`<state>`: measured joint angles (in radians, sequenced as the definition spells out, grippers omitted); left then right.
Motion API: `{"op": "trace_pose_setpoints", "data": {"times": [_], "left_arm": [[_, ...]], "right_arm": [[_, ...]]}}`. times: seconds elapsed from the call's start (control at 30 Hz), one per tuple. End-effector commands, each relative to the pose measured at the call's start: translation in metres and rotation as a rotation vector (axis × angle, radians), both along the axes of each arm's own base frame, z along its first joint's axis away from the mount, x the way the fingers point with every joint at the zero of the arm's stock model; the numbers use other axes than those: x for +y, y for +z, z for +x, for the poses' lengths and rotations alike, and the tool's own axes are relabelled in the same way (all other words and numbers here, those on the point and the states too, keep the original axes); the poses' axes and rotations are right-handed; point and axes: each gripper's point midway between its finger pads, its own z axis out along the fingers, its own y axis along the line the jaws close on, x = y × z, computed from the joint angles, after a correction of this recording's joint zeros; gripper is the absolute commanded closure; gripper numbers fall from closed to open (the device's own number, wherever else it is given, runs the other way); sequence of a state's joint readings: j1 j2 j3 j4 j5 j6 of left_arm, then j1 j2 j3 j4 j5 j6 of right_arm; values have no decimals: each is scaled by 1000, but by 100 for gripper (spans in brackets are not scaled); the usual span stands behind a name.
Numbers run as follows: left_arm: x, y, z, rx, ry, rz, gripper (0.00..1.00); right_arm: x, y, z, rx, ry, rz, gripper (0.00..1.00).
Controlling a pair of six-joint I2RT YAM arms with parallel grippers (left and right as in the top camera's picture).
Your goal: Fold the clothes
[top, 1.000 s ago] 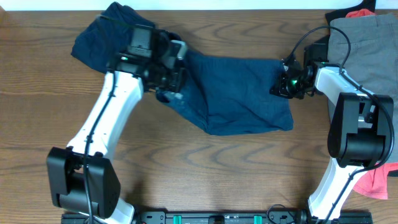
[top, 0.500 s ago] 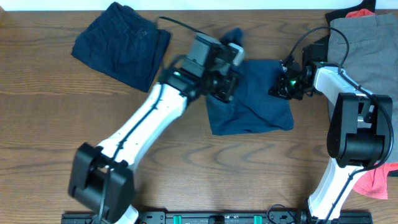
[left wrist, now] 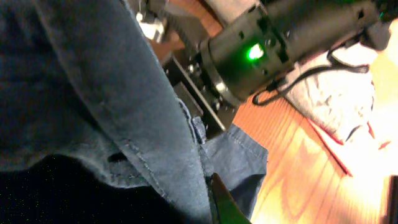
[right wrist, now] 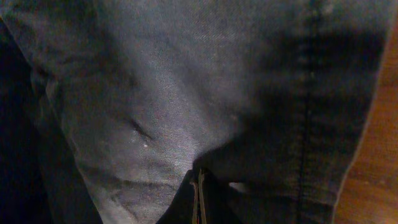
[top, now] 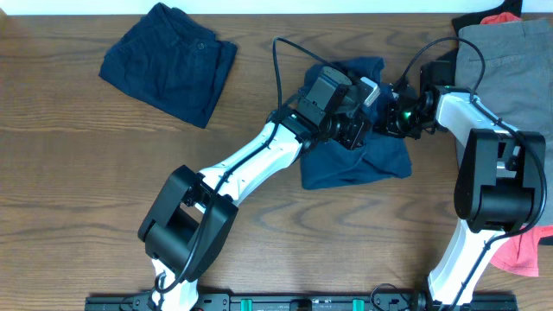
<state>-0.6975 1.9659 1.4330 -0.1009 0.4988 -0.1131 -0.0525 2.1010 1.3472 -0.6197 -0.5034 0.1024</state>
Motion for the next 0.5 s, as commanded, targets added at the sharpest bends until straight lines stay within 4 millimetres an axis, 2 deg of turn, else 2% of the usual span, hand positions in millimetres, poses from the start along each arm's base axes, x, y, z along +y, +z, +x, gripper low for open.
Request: {"op": "trace_pose_setpoints", "data": {"times": [0.0, 0.03, 0.07, 0.1, 0.17, 0.27, 0.37, 0.47], "left_arm": [[-8, 16, 3, -6, 0, -52, 77], [-8, 17, 3, -8, 2, -57, 53], [-9, 17, 4, -1, 8, -62, 16], [-9, 18, 4, 8, 17, -69, 2], [-9, 21, 4, 9, 17, -77, 2], [-9, 34, 3, -4, 9, -100, 2], [-5, 61, 3, -45, 13, -133, 2], [3, 99, 2, -103, 20, -180, 2]], "right_arm": [[4, -20, -11, 64, 0, -24, 99], [6, -18, -9, 57, 3, -10, 87], [8, -14, -7, 45, 4, 6, 76], [7, -11, -4, 35, 1, 14, 69], [2, -1, 3, 15, -10, 18, 61], [-7, 19, 11, -19, -27, 26, 57], [-18, 46, 18, -69, -36, 20, 55], [-27, 75, 21, -117, -50, 12, 49]]}}
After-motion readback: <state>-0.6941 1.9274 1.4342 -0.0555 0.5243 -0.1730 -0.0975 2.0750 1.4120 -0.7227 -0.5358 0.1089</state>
